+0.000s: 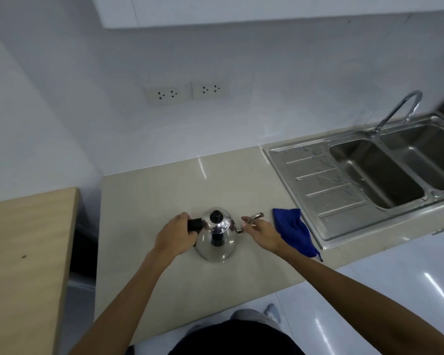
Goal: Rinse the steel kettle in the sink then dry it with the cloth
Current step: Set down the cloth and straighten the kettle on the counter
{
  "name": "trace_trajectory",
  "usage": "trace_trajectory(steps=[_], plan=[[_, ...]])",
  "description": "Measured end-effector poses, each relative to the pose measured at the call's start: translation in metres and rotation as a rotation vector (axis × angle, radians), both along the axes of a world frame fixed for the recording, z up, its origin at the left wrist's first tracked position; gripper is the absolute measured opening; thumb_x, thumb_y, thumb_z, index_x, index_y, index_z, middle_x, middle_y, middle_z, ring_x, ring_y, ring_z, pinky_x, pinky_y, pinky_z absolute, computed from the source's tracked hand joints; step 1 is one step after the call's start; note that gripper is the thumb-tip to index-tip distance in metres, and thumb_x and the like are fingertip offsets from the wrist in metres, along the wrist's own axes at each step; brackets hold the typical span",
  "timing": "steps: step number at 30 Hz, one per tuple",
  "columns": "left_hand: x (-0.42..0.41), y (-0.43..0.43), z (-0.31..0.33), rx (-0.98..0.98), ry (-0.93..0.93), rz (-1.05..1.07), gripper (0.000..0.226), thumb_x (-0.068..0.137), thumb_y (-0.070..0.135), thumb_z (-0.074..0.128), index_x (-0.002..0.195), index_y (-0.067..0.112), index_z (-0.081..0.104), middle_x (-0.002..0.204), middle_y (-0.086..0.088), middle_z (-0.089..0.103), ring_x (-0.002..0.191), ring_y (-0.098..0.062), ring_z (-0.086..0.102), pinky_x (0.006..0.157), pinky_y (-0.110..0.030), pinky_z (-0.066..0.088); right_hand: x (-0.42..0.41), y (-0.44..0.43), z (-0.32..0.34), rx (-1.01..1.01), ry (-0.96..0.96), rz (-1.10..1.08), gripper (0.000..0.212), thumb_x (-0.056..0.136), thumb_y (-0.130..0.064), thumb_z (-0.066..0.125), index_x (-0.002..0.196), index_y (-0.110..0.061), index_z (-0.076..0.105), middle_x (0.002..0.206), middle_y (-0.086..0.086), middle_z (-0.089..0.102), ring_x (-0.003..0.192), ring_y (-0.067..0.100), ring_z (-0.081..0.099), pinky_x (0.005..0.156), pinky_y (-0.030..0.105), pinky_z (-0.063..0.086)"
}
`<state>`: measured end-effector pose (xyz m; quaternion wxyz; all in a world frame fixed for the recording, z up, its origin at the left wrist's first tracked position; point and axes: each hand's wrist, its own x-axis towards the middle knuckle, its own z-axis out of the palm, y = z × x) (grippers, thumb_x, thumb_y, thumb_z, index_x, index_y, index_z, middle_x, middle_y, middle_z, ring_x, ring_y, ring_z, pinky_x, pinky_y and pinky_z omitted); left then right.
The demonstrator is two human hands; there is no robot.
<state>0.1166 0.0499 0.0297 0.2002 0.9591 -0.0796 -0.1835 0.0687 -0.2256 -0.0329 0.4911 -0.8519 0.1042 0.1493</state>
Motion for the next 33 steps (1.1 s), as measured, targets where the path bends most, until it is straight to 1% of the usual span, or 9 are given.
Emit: trace_trajectory(steps=[3,6,9,12,17,22,26,29,33], plan=[[-0.014,0.009,0.003,0.016,0.042,-0.029,0.036,0.081,0.034,0.067,0.111,0.017,0.056,0.104,-0.004,0.067,0.091,-0.028,0.066,0.074,-0.038,0.056,0.013,0.011,0.003,0.009,0.007,-0.057,0.039,0.101,-0.041,0.054,0.124,-0.012,0.066,0.113,0.005,0.073,0.104,0.017,0.068,0.097,0.035,0.053],[-0.029,0.016,0.002,-0.049,0.102,-0.056,0.030,0.076,0.037,0.072,0.100,0.021,0.061,0.087,-0.002,0.071,0.069,-0.024,0.071,0.067,-0.039,0.060,0.025,0.020,-0.003,-0.071,0.001,-0.060,0.030,0.100,-0.035,0.058,0.113,-0.010,0.069,0.102,0.007,0.074,0.095,0.020,0.070,0.094,0.039,0.055],[-0.043,0.020,-0.003,-0.128,0.118,-0.058,0.032,0.071,0.041,0.078,0.086,0.017,0.063,0.076,0.000,0.066,0.075,-0.025,0.068,0.068,-0.039,0.057,0.035,0.030,-0.006,-0.122,-0.028,-0.047,0.025,0.099,-0.027,0.060,0.109,-0.007,0.070,0.099,0.010,0.075,0.093,0.024,0.071,0.089,0.035,0.055],[-0.052,0.018,-0.006,-0.164,0.095,-0.053,0.031,0.070,0.040,0.080,0.077,0.020,0.058,0.071,0.000,0.065,0.074,-0.025,0.066,0.067,-0.039,0.056,0.044,0.037,-0.011,-0.176,-0.052,-0.034,0.022,0.099,-0.022,0.060,0.106,-0.005,0.071,0.096,0.011,0.075,0.089,0.024,0.071,0.086,0.034,0.054],[-0.054,0.016,-0.005,-0.176,0.091,-0.052,0.037,0.068,0.043,0.082,0.076,0.020,0.054,0.074,-0.003,0.068,0.072,-0.024,0.066,0.067,-0.041,0.057,0.052,0.043,-0.017,-0.197,-0.072,-0.044,0.017,0.098,-0.017,0.060,0.101,-0.003,0.070,0.092,0.012,0.074,0.085,0.027,0.071,0.084,0.038,0.057],[-0.050,0.021,-0.002,-0.180,0.070,-0.015,0.036,0.068,0.041,0.082,0.075,0.016,0.056,0.063,0.006,0.060,0.067,-0.021,0.061,0.062,-0.036,0.052,0.065,0.051,-0.015,-0.185,-0.081,-0.032,0.013,0.098,-0.012,0.059,0.098,-0.004,0.069,0.086,0.004,0.070,0.083,0.024,0.071,0.084,0.033,0.056],[-0.027,0.039,0.009,-0.148,0.026,0.030,0.036,0.068,0.038,0.079,0.081,0.009,0.064,0.070,-0.006,0.069,0.070,-0.027,0.066,0.063,-0.039,0.054,0.088,0.064,-0.008,-0.202,-0.114,0.010,0.014,0.098,-0.014,0.061,0.096,-0.003,0.070,0.081,0.004,0.069,0.077,0.021,0.068,0.079,0.029,0.053],[-0.004,0.054,0.018,-0.106,0.001,0.058,0.033,0.070,0.036,0.078,0.087,0.010,0.067,0.075,-0.006,0.069,0.073,-0.025,0.066,0.064,-0.036,0.053,0.115,0.077,-0.001,-0.202,-0.135,0.043,0.018,0.098,-0.017,0.062,0.097,-0.001,0.070,0.081,0.005,0.068,0.077,0.020,0.065,0.076,0.025,0.048],[0.038,0.076,0.020,-0.060,-0.018,0.086,0.029,0.073,0.032,0.077,0.090,0.012,0.069,0.077,-0.002,0.066,0.074,-0.023,0.065,0.068,-0.036,0.056,0.155,0.095,0.002,-0.185,-0.150,0.049,0.019,0.096,-0.019,0.063,0.095,-0.001,0.070,0.081,0.008,0.071,0.079,0.024,0.067,0.077,0.026,0.047]])
